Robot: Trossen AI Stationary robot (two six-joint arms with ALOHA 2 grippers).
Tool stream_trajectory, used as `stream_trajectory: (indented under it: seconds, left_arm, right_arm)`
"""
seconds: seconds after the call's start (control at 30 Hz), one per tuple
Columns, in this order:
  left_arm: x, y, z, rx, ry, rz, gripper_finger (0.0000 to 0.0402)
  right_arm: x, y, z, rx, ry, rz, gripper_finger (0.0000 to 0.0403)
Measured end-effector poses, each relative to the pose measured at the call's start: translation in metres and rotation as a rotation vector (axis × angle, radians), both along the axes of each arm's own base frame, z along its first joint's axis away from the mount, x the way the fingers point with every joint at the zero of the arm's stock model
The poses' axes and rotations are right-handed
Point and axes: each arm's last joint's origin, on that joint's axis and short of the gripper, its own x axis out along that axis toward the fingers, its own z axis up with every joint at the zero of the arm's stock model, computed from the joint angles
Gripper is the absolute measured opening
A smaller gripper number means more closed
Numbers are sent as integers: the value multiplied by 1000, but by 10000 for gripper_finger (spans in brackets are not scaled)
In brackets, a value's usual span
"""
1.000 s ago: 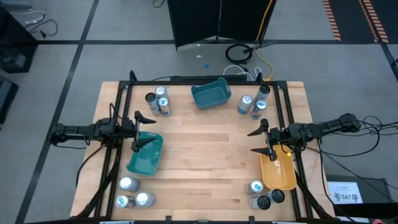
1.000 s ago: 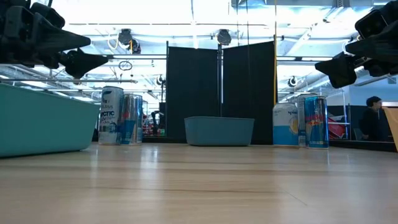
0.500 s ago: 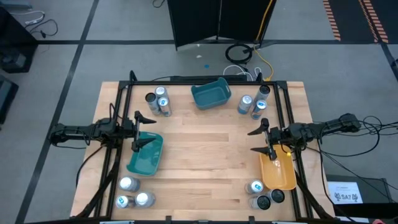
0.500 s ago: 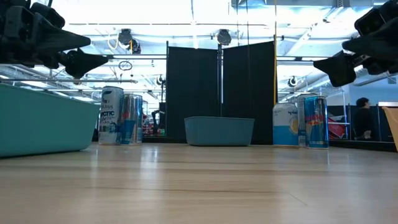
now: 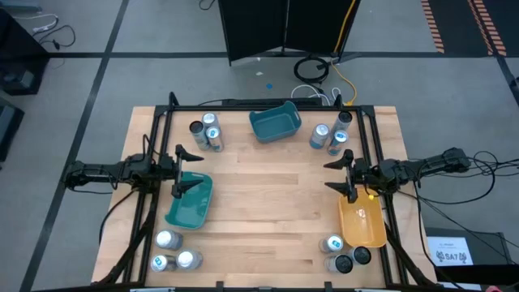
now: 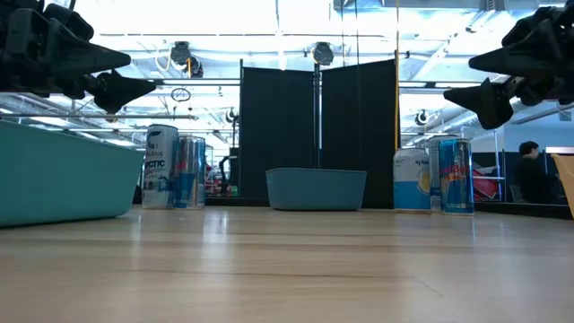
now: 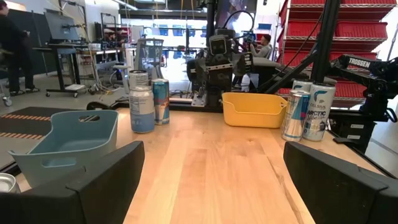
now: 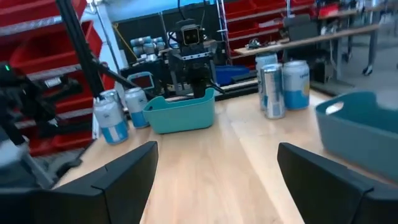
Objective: Sort soda cans
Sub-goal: Move the yellow bin to the center of the table
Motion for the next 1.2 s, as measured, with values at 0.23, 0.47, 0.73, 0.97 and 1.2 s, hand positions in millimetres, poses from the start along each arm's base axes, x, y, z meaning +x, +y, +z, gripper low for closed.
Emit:
stream_trajectory:
  seconds: [0.23,0.47,0.73,0.97,1.2]
  left_arm:
    - [0,0,0,0,0,0,393]
    - [0,0,0,0,0,0,393]
    - [0,0,0,0,0,0,393]
    - [0,0,0,0,0,0,393]
    - [0,0,0,0,0,0,393]
  right_arm:
    - [1,0,1,192,43,-24,322]
    - [0,-3,39,315,370,-191,303]
    - [20,3,95,645,730,-428,265]
    - [60,18,84,936,938,-554,242]
    - [77,28,68,1082,992,-654,235]
